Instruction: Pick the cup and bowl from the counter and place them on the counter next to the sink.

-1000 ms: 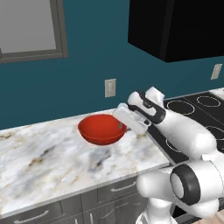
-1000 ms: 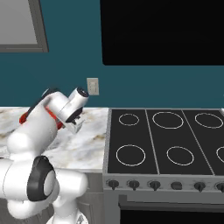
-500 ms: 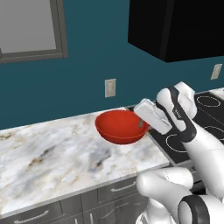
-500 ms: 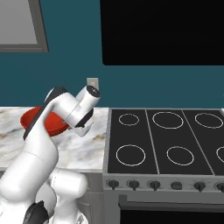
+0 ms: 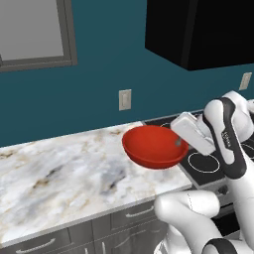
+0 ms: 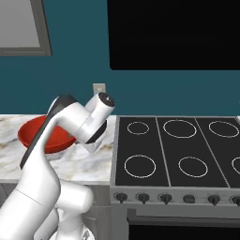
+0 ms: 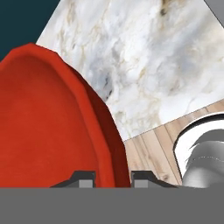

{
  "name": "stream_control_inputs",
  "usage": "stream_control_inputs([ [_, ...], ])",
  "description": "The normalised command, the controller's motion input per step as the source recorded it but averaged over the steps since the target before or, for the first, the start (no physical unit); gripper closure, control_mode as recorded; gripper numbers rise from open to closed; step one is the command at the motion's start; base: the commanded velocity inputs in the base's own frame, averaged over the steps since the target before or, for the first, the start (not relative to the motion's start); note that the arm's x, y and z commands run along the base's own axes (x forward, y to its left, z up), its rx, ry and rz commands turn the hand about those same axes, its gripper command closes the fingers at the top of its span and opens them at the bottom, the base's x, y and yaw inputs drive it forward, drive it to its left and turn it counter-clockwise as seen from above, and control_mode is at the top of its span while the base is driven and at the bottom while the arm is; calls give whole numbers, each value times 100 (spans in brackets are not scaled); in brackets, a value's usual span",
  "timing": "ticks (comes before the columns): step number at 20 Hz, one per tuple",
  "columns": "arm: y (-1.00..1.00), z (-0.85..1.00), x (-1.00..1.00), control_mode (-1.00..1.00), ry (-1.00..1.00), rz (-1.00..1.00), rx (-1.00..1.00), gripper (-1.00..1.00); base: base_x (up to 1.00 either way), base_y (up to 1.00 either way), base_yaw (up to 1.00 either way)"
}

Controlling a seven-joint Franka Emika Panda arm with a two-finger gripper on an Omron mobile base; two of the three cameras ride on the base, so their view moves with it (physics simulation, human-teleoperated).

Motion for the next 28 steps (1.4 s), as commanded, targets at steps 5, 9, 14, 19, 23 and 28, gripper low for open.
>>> stream_control_inputs([
  [5, 0, 0, 0, -100, 0, 0, 0, 100, 0, 0, 0],
  [9, 0, 0, 0, -100, 0, 0, 0, 100, 0, 0, 0],
  [14, 0, 0, 0, 100, 0, 0, 0, 100, 0, 0, 0],
  [19, 0, 0, 0, 100, 0, 0, 0, 100, -47, 1, -4],
  [23, 0, 0, 0, 100, 0, 0, 0, 100, -100, 0, -17],
  [28, 0, 0, 0, 100, 0, 0, 0, 100, -55, 6, -33],
])
